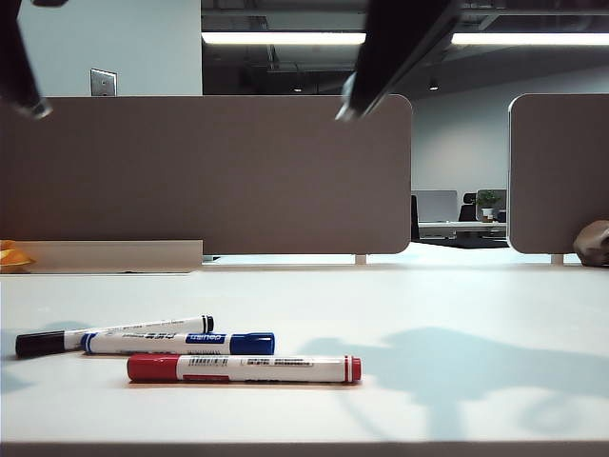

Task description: Pick up the markers one by one and line them up horizontally in a straight line on the table.

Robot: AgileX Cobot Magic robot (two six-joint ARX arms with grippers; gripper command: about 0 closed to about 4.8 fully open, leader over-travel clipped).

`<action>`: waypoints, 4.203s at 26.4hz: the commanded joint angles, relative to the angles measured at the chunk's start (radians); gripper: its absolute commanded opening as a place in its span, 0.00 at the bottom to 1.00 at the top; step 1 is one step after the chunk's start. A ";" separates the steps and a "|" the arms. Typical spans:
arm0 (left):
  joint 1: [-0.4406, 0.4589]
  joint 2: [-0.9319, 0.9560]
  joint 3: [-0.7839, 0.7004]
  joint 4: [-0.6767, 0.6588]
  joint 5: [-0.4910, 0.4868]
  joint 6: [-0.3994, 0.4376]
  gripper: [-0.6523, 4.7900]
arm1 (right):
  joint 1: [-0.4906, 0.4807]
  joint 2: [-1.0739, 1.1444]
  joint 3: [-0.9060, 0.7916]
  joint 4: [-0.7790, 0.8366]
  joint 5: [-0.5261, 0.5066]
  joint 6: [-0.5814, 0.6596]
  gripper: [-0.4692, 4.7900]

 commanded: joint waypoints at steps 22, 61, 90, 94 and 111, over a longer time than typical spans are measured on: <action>-0.024 0.042 0.000 -0.043 -0.047 0.239 0.23 | 0.079 0.238 0.015 -0.026 0.029 -0.070 0.30; -0.024 -0.048 0.002 -0.035 -0.058 0.235 0.23 | 0.093 0.470 0.016 0.027 0.117 -0.081 0.25; -0.024 -0.053 0.002 -0.031 -0.059 0.235 0.23 | 0.108 0.391 0.019 0.084 0.279 -0.264 0.48; -0.024 -0.053 0.002 -0.031 -0.072 0.235 0.23 | 0.109 0.391 0.019 0.092 0.271 -0.283 0.48; -0.024 -0.054 0.002 -0.029 -0.072 0.235 0.23 | 0.146 0.445 0.018 0.170 0.145 -0.317 0.48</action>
